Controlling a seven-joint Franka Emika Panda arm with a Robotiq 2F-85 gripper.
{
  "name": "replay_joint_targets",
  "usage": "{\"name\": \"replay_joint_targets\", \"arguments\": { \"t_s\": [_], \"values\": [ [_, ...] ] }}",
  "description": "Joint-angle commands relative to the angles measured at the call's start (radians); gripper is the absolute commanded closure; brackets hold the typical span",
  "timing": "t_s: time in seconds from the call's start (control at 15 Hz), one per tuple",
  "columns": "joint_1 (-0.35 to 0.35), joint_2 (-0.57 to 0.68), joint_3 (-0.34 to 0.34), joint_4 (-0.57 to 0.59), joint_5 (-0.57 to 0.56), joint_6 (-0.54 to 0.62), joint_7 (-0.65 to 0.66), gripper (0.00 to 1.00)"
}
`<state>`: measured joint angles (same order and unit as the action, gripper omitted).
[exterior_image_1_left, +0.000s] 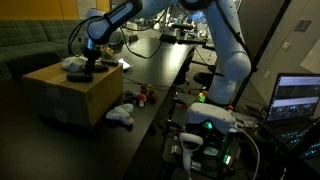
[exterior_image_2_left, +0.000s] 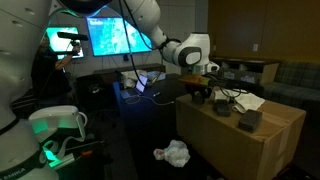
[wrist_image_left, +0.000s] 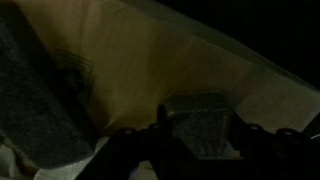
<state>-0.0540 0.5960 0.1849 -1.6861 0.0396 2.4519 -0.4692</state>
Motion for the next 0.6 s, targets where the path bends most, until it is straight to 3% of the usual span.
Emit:
{"name": "replay_joint_targets", "arguments": {
  "t_s": [0.0,0.27,0.53],
  "values": [
    [-0.022,-0.026,0.025,0.013,0.018,-0.074,-0.066,0.68],
    [-0.06,-0.091,0.05,-0.023,0.045,-0.187,-0.184,0.68],
    [-0.088,-0.178,0.034,-0.071,0.088,-0.309,-0.305,0.68]
  ]
}}
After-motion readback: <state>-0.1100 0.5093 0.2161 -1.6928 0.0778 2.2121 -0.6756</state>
